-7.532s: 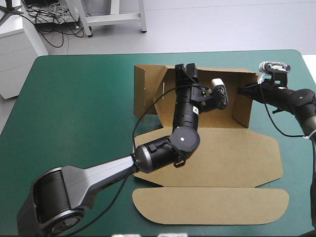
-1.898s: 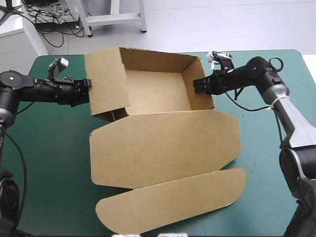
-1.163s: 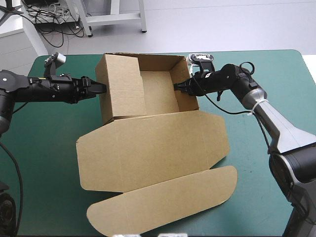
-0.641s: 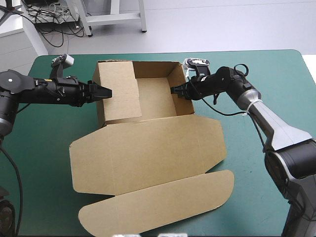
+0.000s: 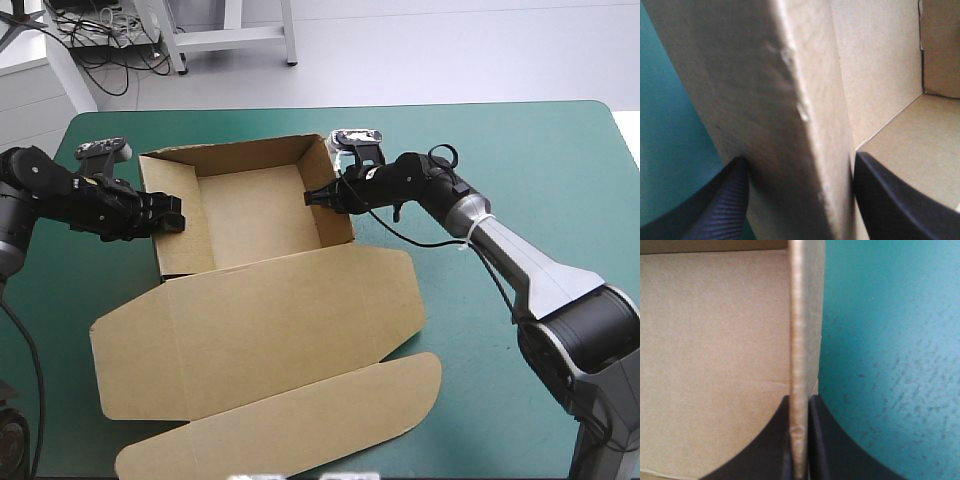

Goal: Fold the box

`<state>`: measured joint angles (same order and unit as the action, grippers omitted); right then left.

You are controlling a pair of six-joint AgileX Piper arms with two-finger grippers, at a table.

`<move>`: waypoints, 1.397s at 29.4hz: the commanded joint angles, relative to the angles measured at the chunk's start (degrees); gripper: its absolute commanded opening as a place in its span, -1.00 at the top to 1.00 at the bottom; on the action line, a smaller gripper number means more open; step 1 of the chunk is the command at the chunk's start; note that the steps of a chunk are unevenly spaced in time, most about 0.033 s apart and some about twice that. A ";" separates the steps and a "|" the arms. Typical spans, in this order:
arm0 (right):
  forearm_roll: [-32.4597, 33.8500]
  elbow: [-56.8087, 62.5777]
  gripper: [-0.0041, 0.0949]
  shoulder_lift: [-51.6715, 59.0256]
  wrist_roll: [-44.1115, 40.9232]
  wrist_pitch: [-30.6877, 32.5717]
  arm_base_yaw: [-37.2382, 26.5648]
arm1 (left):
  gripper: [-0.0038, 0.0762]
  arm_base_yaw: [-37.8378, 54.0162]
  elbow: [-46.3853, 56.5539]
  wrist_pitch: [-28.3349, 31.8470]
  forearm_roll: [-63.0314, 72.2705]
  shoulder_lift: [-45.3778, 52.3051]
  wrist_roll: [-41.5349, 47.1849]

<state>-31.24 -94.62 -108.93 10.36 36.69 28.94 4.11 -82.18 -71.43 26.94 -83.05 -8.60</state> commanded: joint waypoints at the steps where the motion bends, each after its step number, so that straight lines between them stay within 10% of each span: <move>1: -6.37 -2.06 0.95 3.74 -1.09 -2.03 0.76 | -0.18 -2.35 -1.47 -0.02 1.86 1.75 1.42; 7: -4.92 -2.06 0.95 3.74 -1.34 -0.83 0.76 | 0.09 -10.40 -1.47 2.64 -8.00 1.75 7.39; 13: 3.92 -2.06 0.95 5.09 -4.72 2.47 0.76 | 0.92 -15.03 -1.47 4.56 -17.10 0.95 8.60; 24: 29.27 -2.06 0.95 11.55 -14.48 16.36 0.76 | 0.93 -15.94 -1.47 11.16 -18.14 -1.12 10.94; 41: 31.86 7.37 0.95 11.15 -16.40 27.65 0.76 | 0.93 -23.12 -1.47 15.99 -16.38 -14.64 13.04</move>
<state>2.77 -87.98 -100.45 -11.04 62.83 29.59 -18.70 -82.07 -61.07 11.41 -98.92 6.05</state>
